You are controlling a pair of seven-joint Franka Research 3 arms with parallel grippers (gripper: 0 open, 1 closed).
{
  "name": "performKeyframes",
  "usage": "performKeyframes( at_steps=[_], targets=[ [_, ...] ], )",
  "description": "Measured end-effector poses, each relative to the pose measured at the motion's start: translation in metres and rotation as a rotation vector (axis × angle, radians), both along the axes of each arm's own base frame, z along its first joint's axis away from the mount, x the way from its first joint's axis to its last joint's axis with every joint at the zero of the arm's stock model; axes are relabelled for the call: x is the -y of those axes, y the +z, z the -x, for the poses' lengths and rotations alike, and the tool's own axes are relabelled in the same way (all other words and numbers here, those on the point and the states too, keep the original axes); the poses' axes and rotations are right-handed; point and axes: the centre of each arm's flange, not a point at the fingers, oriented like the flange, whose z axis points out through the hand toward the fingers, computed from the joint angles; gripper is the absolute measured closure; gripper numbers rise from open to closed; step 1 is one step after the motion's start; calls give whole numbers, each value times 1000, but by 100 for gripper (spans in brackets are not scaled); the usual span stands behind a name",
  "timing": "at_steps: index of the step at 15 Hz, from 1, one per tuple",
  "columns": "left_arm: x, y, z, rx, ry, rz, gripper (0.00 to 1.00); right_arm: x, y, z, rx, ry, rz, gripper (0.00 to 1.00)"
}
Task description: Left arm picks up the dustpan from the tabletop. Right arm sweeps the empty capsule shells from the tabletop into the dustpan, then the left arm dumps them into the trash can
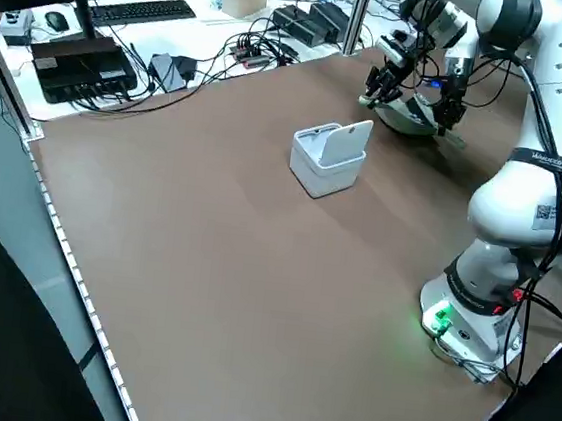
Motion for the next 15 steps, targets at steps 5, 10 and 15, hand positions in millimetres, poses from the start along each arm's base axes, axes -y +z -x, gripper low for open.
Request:
performKeyframes(
  at_steps=[5,10,15],
  targets=[
    [0,0,0,0,0,0,67,4,-3,-10,-13,-60,-45,74],
    [0,0,0,0,0,0,67,7,-4,-16,-16,-79,-71,74],
    [0,0,0,0,0,0,67,6,-6,-17,-37,-97,-110,74]
  ],
)
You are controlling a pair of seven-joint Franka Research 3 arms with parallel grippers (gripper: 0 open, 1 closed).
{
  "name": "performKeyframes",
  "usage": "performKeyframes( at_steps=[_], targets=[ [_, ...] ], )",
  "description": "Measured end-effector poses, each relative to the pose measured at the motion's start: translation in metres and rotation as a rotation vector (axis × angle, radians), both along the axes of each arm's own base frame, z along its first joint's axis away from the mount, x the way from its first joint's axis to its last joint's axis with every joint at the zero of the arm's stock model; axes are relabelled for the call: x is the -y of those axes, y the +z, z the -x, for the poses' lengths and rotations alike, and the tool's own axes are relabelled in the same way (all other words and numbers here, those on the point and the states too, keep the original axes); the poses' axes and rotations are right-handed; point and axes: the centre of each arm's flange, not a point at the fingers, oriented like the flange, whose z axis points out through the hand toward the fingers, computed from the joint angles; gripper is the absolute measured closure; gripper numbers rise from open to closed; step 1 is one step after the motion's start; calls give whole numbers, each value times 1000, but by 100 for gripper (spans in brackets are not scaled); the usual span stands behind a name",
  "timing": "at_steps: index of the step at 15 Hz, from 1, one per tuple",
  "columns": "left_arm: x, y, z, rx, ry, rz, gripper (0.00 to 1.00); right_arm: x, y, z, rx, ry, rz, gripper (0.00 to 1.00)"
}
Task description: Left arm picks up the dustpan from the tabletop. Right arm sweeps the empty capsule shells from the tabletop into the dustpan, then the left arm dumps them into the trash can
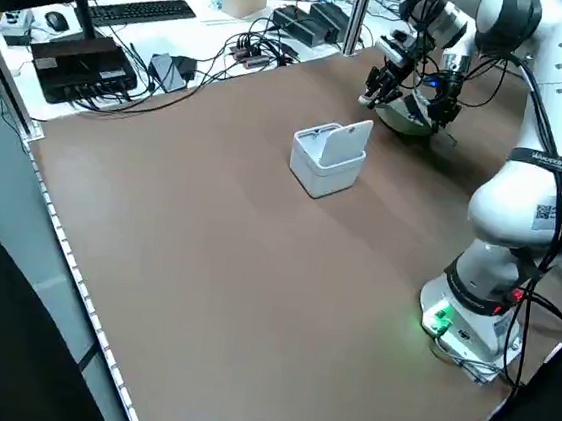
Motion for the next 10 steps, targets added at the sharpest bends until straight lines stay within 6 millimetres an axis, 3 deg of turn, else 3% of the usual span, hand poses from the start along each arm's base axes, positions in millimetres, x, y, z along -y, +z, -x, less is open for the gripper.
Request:
performKeyframes(
  at_steps=[10],
  targets=[
    [0,0,0,0,0,-1,67,-4,-5,2,-40,-2,-103,74]
  ],
)
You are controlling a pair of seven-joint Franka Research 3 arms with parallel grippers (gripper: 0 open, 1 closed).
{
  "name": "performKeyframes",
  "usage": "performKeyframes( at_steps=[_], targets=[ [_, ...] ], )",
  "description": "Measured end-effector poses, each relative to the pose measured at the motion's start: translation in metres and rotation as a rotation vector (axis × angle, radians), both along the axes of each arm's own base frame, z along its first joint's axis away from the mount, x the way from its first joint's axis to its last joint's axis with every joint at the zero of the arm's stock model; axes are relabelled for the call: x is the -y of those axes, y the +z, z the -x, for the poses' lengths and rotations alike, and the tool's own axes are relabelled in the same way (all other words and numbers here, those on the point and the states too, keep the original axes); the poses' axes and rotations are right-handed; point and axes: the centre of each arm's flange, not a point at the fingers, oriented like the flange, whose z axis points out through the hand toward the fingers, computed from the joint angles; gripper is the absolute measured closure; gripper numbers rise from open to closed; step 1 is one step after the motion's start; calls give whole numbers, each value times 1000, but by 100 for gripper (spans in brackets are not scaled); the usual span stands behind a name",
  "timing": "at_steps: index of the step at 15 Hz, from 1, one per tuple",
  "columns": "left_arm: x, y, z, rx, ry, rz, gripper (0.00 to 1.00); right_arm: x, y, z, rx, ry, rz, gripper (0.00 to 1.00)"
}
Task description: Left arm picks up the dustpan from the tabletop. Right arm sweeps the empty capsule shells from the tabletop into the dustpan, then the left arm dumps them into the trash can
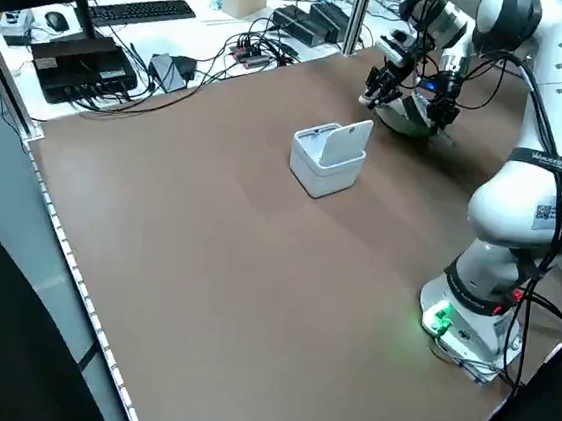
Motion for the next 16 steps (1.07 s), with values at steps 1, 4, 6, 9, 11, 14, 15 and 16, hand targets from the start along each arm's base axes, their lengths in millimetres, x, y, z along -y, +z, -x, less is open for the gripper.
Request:
performKeyframes(
  at_steps=[1,4,6,9,11,14,15,16],
  targets=[
    [0,0,0,0,0,0,67,-2,0,1,0,-3,-7,74],
    [0,0,0,0,0,0,67,-12,3,6,6,-16,-34,74],
    [0,0,0,0,0,0,67,-17,3,8,5,-40,-60,74],
    [0,0,0,0,0,0,67,-22,2,10,-14,-68,-97,74],
    [0,0,0,0,0,0,67,-23,2,10,-24,-84,-113,74],
    [-1,1,-2,2,3,0,67,-20,8,2,-28,-101,-132,74],
    [-1,2,-2,2,4,0,67,-17,11,-2,-33,-102,-138,74],
    [-1,2,-2,3,5,0,67,-14,15,-6,-46,-97,-143,74]
  ],
)
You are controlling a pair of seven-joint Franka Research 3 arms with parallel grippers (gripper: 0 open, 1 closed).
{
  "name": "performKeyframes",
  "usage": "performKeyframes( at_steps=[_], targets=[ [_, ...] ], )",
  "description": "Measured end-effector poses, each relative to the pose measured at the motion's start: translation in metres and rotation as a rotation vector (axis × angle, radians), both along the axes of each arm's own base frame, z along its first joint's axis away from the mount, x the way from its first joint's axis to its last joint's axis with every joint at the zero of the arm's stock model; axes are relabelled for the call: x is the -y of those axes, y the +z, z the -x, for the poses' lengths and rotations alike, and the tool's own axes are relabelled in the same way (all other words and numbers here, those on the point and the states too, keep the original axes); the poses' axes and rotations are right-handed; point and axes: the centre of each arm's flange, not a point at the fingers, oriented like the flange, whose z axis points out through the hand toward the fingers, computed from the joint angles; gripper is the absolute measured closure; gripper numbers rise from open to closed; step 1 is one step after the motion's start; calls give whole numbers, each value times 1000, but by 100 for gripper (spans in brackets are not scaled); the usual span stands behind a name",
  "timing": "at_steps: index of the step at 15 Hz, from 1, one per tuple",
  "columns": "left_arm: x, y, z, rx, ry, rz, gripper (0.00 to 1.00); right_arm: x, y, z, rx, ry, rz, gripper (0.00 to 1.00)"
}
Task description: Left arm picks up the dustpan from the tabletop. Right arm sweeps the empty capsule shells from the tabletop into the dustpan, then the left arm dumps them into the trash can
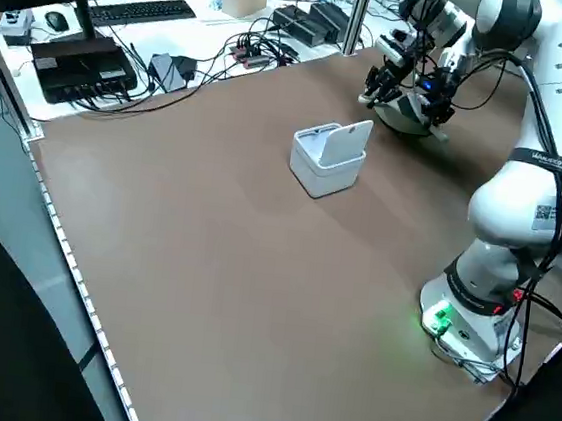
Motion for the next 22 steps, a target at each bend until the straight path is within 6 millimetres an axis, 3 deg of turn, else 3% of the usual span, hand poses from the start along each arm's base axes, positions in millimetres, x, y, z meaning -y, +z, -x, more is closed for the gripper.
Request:
performKeyframes(
  at_steps=[4,11,22],
  targets=[
    [-1,1,-1,1,4,0,67,16,17,-14,-47,28,-19,74],
    [-3,1,-3,2,7,0,67,36,40,-22,-70,141,25,74],
    [-17,3,-15,-48,27,88,67,68,21,-34,154,336,334,74]
  ],
)
